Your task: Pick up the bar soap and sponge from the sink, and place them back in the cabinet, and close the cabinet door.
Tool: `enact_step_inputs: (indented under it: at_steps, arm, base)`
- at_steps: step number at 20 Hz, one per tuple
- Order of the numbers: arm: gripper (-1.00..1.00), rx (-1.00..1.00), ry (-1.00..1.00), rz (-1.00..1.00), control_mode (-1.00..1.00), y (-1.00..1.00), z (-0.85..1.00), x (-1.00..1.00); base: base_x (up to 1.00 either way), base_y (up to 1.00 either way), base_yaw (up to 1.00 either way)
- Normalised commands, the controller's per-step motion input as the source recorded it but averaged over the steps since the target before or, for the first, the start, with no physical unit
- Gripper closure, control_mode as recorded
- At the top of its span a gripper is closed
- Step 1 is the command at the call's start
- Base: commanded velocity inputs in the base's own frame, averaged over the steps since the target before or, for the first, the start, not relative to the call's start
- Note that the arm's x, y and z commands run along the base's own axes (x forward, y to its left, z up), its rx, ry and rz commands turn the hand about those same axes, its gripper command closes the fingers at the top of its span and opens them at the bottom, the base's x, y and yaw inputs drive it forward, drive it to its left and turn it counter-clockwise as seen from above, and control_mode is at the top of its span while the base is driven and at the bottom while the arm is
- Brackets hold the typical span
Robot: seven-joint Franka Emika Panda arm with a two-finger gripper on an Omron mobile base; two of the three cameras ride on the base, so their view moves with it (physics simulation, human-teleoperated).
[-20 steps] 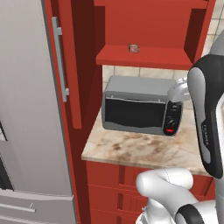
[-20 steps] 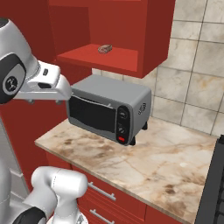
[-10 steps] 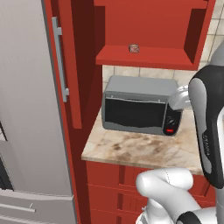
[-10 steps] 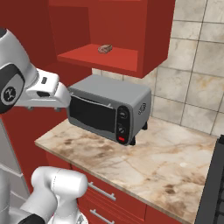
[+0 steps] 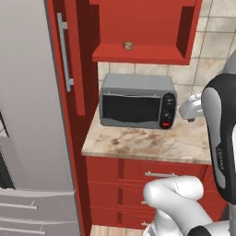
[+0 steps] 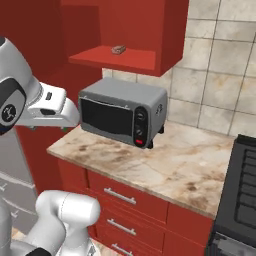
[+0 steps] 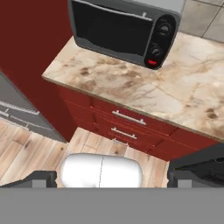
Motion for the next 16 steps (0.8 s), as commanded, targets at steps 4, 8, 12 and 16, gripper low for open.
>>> enact_step_inputs:
  at_steps: [4,8,12,16]
  arm:
    - [-1.0,0.0,0.0,0.0,1.0,0.0,0.0,0.0]
    - [-1.0,0.0,0.0,0.0,1.0,0.0,0.0,0.0]
    - [-1.0,0.0,0.0,0.0,1.0,0.0,0.0,0.0]
    - [-1.0,0.0,0.0,0.0,1.0,0.0,0.0,0.0]
  base:
    - [-0.71,-0.2,-0.46]
    - [-0.37,-0.25,-0.58]
    - [-0.09,-0.23,-0.66]
    - [0.0,-0.23,-0.67]
